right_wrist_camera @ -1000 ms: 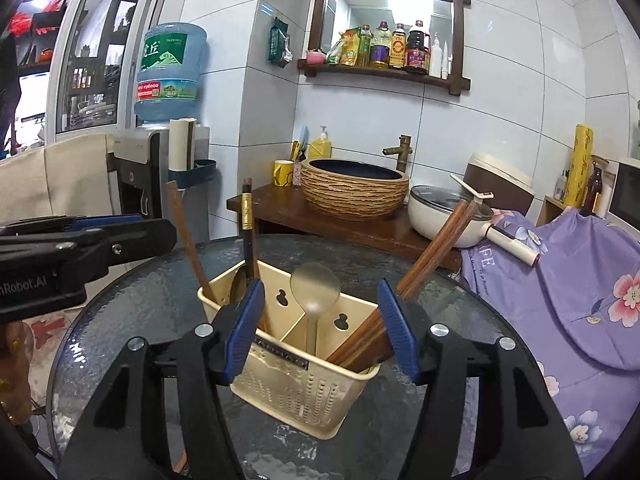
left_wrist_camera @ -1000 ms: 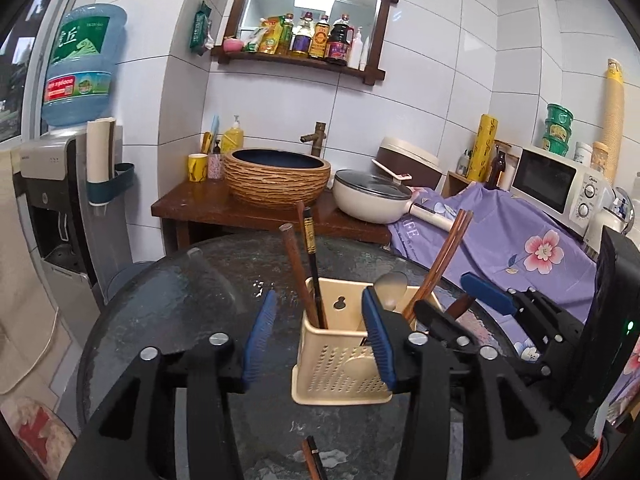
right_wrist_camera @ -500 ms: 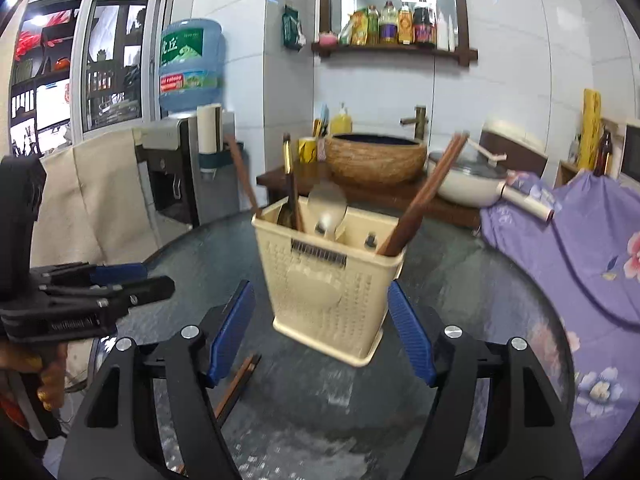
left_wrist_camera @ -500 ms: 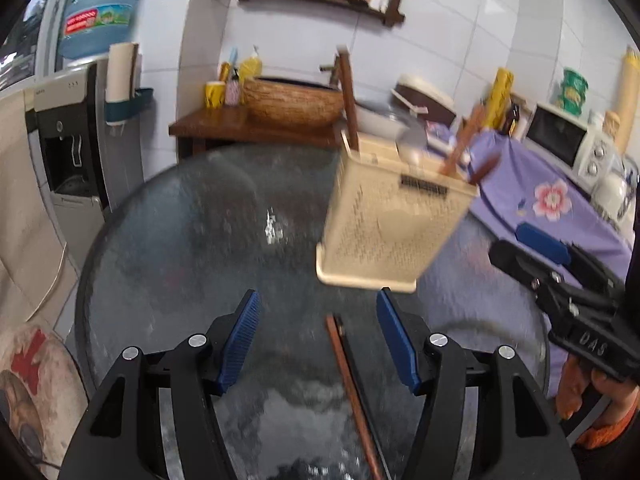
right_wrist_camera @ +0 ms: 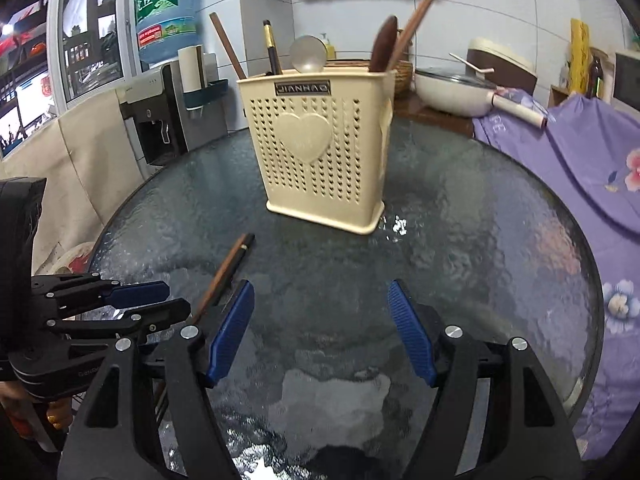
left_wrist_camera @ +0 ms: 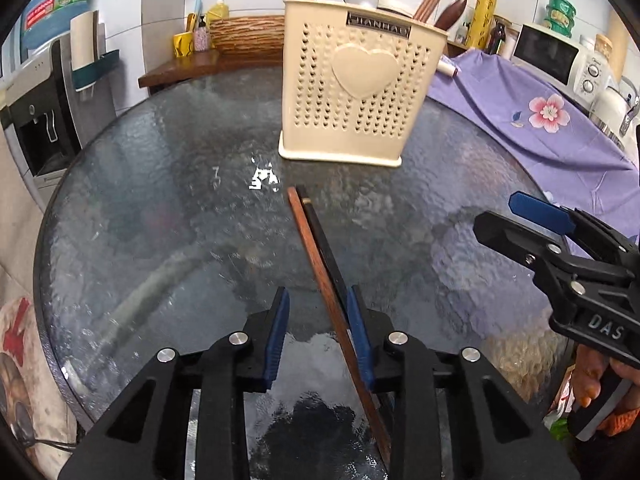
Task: Organize utensils
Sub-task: 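Withdraw both tools from the basket back down to the table, then grasp a brown chopstick with the left tool while the right tool grasps a black chopstick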
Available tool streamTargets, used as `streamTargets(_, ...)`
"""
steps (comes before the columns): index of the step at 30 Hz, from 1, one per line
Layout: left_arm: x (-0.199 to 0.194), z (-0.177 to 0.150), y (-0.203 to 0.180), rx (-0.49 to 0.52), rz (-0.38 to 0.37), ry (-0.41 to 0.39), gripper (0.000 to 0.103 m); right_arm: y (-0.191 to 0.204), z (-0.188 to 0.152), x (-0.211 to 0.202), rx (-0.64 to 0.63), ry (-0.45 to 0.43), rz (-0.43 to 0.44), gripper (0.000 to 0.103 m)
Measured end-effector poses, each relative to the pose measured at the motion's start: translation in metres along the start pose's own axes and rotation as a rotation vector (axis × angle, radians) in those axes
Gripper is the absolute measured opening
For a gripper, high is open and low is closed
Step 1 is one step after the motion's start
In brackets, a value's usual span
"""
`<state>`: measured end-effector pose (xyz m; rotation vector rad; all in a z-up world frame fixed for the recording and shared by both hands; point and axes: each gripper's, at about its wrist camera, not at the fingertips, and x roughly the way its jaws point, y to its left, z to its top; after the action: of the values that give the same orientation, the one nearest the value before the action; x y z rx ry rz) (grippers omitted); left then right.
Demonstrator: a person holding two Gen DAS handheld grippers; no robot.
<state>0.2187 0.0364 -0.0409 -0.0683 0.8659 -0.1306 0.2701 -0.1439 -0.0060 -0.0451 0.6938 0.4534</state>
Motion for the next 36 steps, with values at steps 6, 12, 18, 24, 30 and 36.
streamTargets(6, 0.004, -0.007, -0.005, 0.005, 0.018, 0.006, 0.025, -0.003, -0.009, 0.003, 0.032, 0.031, 0.008, 0.07)
streamTargets(12, 0.004, -0.008, 0.0, -0.011, 0.042, 0.011, 0.025, 0.004, -0.011, 0.004, 0.032, 0.043, 0.021, 0.07)
streamTargets(18, 0.004, 0.0, 0.009, -0.037, 0.041, 0.009, 0.025, 0.015, -0.009, 0.011, 0.016, 0.059, 0.04, 0.07)
streamTargets(24, 0.022, 0.019, 0.012, -0.033, 0.056, 0.028, 0.025, 0.019, -0.011, 0.01, 0.019, 0.058, 0.04, 0.07)
streamTargets(30, 0.038, 0.036, 0.018, -0.034, 0.057, 0.048, 0.01, 0.012, -0.007, 0.01, 0.037, 0.074, 0.029, 0.07)
streamTargets(36, 0.04, 0.04, 0.026, -0.025, 0.059, 0.049, 0.008, 0.012, -0.003, 0.028, 0.064, 0.133, 0.075, 0.07)
